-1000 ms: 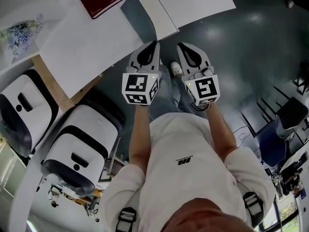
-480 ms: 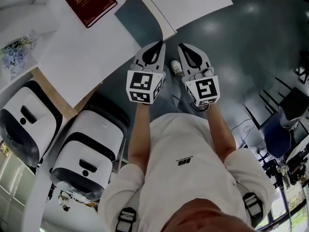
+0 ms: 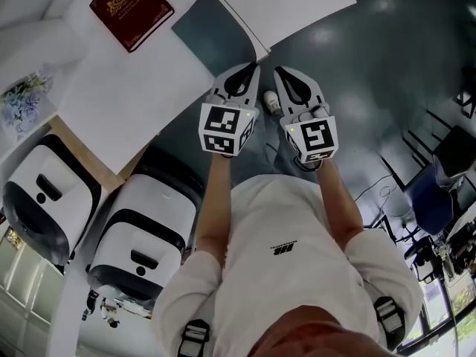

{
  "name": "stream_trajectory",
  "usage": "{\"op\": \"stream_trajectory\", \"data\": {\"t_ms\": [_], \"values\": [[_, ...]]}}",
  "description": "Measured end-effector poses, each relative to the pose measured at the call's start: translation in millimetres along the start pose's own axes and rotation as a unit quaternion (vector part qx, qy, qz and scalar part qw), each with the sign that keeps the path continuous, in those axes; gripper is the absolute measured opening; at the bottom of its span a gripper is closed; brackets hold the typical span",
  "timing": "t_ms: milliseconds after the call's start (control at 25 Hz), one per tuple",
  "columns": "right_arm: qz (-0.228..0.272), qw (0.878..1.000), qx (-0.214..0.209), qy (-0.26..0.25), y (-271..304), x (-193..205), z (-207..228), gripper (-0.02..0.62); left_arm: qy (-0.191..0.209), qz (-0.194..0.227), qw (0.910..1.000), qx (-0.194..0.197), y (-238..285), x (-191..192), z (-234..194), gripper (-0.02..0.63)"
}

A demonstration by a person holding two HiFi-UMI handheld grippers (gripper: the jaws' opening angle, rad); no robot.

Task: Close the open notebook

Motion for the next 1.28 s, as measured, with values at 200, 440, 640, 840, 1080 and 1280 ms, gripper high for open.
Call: {"op": "stream_trajectory", "data": {"t_ms": [200,440,640,840,1080,1280], "values": [[-0.005,1.000,0.010,0.004,2,3,4,-0.003,0.000,-0.010,0.9999,0.009,10,3,-4,0.000],[-0.010,1.000,0.022,0.008,3,6,10,-0.003,0.000,-0.018,0.9997,0.019,21,6,-8,0.000],[-0.014,0.999,0.027,0.010,4,9,14,-0.003,-0.003,-0.026,0.9993,0.025,31,8,-11,0.000],[-0.017,0.999,0.031,0.014,6,11,17,-0.003,-0.005,-0.033,0.9989,0.032,39,10,-14,0.000],[-0.020,0.999,0.036,0.017,6,13,21,-0.003,-0.010,-0.041,0.9983,0.040,46,13,-15,0.000],[-0.020,0.999,0.039,0.019,3,13,24,-0.003,-0.015,-0.040,0.9980,0.047,47,12,-11,0.000]]}}
Point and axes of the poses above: the fingertips, and each gripper's own axes: y forward along the fingers, z to its right, x out of its underside, the point moved 9 cm from there along -y, backward along the fingers, and after that the axes turned 13 degrees about x, right-handed, at the moved point
